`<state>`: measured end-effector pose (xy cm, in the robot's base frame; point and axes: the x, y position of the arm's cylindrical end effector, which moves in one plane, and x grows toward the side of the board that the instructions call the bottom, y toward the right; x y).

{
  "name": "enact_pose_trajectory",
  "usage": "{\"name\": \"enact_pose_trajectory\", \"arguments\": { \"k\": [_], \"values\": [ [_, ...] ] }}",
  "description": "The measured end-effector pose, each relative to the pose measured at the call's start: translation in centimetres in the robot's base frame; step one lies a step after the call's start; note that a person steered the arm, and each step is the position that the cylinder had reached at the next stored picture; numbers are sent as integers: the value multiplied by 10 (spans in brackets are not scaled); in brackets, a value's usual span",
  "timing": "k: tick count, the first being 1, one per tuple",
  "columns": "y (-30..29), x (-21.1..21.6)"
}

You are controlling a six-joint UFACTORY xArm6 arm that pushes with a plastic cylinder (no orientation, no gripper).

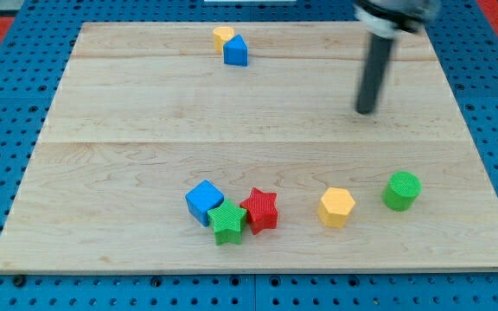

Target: Keep the green circle top right to the hexagon

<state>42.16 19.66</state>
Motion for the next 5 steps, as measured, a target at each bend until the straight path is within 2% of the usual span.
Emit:
{"name": "enact_pose_trajectory", "arguments": {
  "k": [1,2,3,4,5],
  "values": [
    [62,95],
    [69,131],
    [37,171],
    [-16,157],
    [-29,127]
  ]
}}
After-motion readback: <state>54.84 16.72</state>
